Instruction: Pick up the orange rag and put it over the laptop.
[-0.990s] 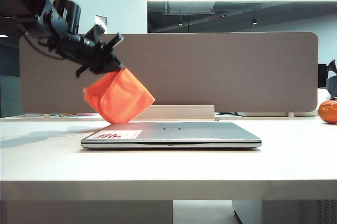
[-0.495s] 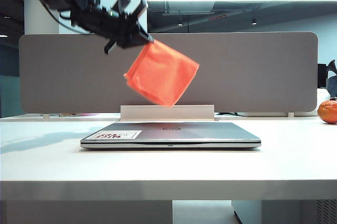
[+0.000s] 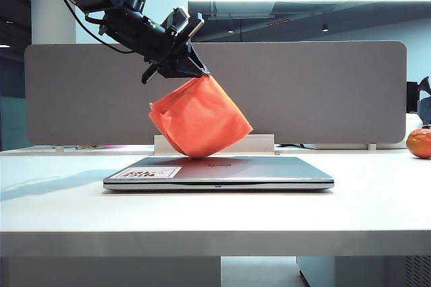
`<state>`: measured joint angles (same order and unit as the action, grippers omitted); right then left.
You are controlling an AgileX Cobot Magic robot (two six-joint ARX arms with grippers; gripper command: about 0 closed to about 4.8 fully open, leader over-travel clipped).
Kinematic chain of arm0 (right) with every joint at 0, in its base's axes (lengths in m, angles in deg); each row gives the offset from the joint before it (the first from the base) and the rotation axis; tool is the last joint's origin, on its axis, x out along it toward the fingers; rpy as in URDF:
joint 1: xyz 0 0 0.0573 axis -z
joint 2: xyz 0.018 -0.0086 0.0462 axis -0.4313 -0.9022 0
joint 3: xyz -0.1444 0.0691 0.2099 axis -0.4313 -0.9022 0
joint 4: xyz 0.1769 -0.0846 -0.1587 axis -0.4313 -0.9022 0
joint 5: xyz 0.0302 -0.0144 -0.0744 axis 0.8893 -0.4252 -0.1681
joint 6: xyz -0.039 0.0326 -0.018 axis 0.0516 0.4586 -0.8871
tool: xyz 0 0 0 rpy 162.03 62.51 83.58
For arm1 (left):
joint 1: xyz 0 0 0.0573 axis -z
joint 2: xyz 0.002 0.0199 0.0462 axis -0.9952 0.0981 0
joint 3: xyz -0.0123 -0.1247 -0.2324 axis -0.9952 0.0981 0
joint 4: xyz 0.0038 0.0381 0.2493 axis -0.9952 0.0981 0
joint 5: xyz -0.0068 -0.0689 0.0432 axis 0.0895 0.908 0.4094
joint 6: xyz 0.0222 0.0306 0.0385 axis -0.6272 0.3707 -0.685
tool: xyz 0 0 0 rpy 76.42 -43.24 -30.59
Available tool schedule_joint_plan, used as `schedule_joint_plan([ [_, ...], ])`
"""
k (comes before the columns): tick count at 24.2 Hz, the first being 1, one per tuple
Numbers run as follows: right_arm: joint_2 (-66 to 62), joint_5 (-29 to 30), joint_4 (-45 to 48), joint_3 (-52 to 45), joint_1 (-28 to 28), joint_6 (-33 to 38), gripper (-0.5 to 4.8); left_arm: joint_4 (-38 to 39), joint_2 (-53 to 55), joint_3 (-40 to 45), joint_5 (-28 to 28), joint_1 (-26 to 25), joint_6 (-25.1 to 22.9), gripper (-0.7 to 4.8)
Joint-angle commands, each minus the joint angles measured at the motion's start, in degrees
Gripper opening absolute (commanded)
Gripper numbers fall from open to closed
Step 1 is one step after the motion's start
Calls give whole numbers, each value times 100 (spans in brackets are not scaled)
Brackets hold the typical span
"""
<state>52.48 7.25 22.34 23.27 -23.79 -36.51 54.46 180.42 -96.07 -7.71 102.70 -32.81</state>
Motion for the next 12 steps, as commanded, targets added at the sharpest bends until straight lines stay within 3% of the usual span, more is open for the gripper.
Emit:
schedule_joint_plan([
  [1,2,11,61,24,2,22,-5,260,-39,-20,278,105,-48,-6],
  [9,4,11,63,24,2,22,-5,1272,-39,-13,219,501,-168,3],
  [10,4,11,63,24,2,22,-5,1305,-39,-13,216,531,-166,33],
  [12,2,11,63,24,2,22,-5,1388,-39,-13,214,575,-166,180],
])
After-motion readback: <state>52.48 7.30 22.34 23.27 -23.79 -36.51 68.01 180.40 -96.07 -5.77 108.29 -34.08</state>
